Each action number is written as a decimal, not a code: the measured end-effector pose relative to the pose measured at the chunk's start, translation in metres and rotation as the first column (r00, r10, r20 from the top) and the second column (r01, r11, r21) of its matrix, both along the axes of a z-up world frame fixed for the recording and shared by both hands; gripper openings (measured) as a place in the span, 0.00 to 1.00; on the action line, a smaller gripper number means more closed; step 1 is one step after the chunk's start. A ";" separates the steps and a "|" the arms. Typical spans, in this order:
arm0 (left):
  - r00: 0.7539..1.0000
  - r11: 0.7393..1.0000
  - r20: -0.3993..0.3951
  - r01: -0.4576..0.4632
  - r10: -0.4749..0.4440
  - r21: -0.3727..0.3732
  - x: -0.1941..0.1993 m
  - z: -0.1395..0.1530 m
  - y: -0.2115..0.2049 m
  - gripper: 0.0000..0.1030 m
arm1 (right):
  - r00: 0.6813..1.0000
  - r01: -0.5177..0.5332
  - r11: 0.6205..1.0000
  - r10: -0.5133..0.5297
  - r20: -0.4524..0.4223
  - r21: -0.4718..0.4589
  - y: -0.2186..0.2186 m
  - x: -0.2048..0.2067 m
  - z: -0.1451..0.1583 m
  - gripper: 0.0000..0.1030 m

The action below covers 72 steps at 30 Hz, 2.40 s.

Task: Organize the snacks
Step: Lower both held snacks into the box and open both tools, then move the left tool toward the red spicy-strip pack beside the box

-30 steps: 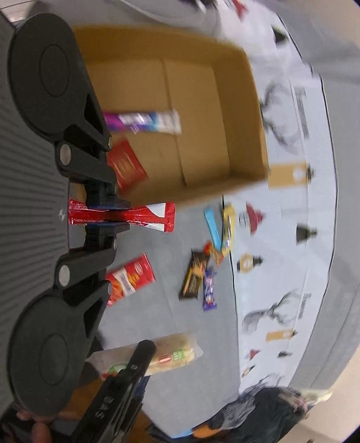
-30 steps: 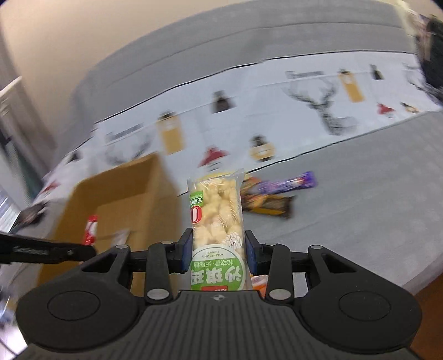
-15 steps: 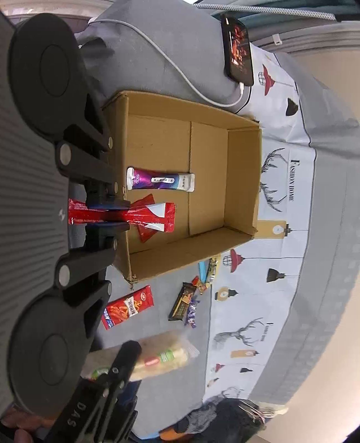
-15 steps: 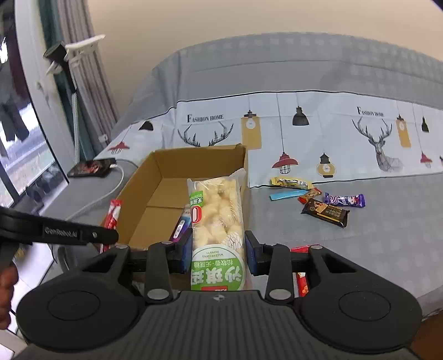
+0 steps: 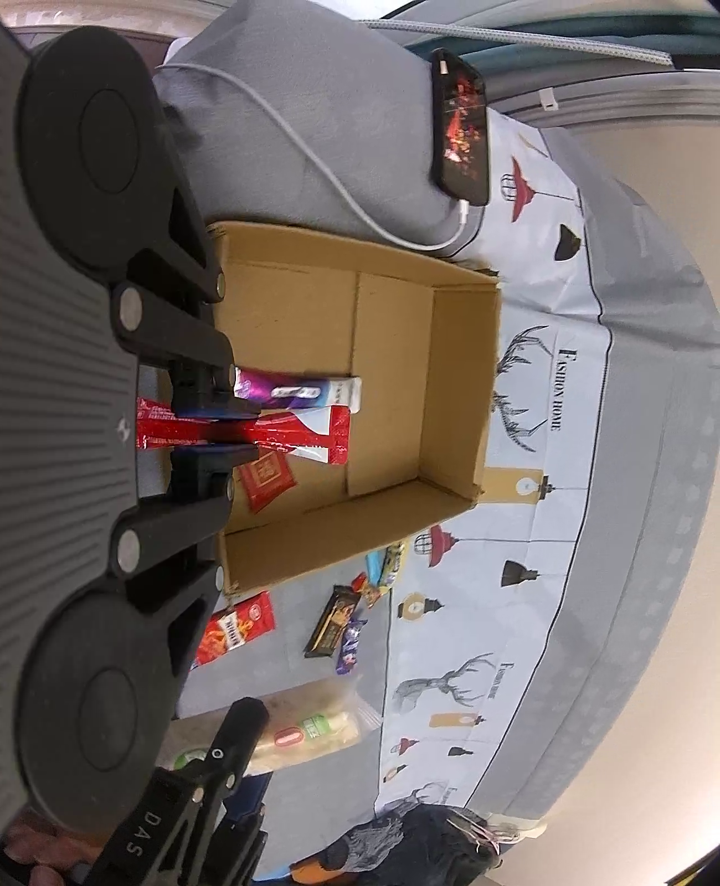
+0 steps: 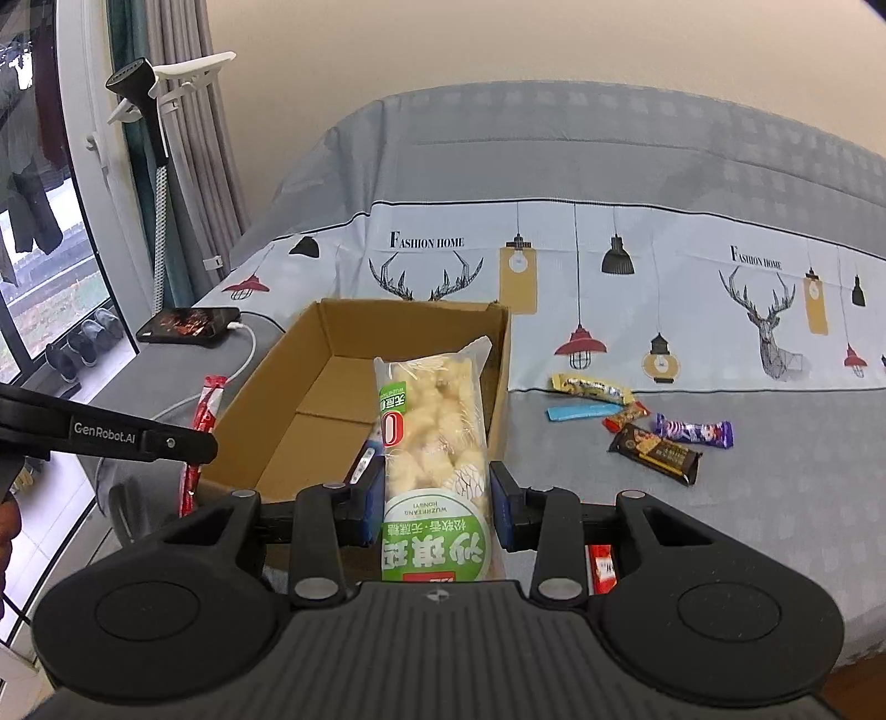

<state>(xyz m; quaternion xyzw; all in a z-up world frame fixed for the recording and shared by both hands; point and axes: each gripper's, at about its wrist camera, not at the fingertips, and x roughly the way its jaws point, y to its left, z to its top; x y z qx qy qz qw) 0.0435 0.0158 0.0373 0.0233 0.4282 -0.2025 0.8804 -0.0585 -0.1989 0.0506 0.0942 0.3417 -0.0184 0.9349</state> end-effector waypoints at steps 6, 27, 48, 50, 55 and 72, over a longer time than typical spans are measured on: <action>1.000 1.000 0.014 -0.011 0.011 -0.003 0.037 0.000 -0.003 0.09 | 1.000 -0.013 1.000 0.013 -0.004 0.014 0.000 0.038 -0.003 0.38; 0.988 0.995 -0.157 0.009 0.007 0.100 0.183 -0.100 -0.039 0.09 | 0.986 -0.021 0.996 0.035 -0.166 0.088 -0.004 0.197 -0.097 0.38; 0.988 0.993 -0.120 -0.086 0.095 0.077 0.147 -0.093 -0.015 1.00 | 0.993 0.003 0.994 0.010 -0.117 0.110 -0.024 0.168 -0.084 0.83; 0.989 0.992 -0.112 -0.090 0.100 0.092 0.121 -0.090 -0.013 1.00 | 0.990 -0.020 0.994 0.034 -0.135 0.105 -0.018 0.142 -0.078 0.84; 0.990 0.987 -0.069 -0.111 0.120 0.117 0.057 -0.077 -0.007 1.00 | 0.992 -0.028 0.999 0.034 -0.125 0.045 -0.001 0.085 -0.060 0.88; 0.988 0.987 0.068 -0.143 0.138 0.073 -0.029 -0.023 -0.008 1.00 | 0.999 -0.045 0.999 0.045 0.019 -0.031 0.007 -0.017 -0.008 0.90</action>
